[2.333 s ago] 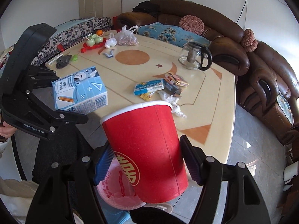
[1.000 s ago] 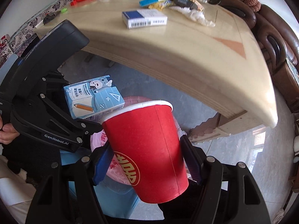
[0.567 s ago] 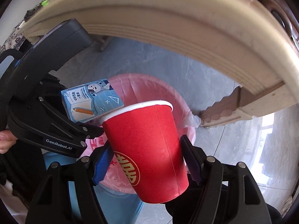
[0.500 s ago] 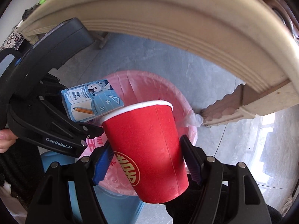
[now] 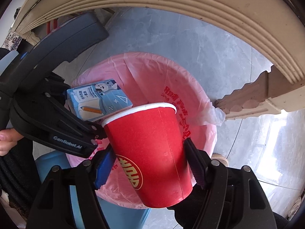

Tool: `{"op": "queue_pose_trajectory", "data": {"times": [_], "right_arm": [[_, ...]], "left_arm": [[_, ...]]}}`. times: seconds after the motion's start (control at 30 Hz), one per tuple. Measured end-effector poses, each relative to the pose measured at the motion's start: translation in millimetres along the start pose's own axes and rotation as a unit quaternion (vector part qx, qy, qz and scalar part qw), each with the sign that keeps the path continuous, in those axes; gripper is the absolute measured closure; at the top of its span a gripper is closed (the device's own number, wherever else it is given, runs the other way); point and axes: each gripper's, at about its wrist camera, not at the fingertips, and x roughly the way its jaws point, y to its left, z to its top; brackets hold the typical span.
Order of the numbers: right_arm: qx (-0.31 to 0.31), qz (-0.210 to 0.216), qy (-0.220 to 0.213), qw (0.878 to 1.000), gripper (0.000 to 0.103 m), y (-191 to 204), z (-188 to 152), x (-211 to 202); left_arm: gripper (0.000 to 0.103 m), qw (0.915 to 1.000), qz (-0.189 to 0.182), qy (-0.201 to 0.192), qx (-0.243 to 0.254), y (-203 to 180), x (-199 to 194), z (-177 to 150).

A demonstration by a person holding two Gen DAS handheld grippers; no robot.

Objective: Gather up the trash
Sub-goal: 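Carry the red cup and blue-white box down over the pink bin, then open the left tool and right tool, dropping both items into the bin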

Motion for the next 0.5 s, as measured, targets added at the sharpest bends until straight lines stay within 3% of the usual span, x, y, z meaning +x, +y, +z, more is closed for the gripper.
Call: {"op": "queue_pose_trajectory", "data": {"times": [0.1, 0.27, 0.5], "right_arm": [[0.001, 0.002, 0.002, 1.0, 0.035, -1, 1, 3], [0.004, 0.006, 0.006, 1.0, 0.034, -6, 4, 11], [0.004, 0.003, 0.012, 1.0, 0.026, -6, 7, 17]], "left_arm": [[0.032, 1.0, -0.007, 0.006, 0.002, -1, 1, 1], [0.03, 0.9998, 0.012, 0.009, 0.016, -3, 0, 2], [0.02, 0.9994, 0.03, -0.005, 0.019, -2, -8, 2]]}}
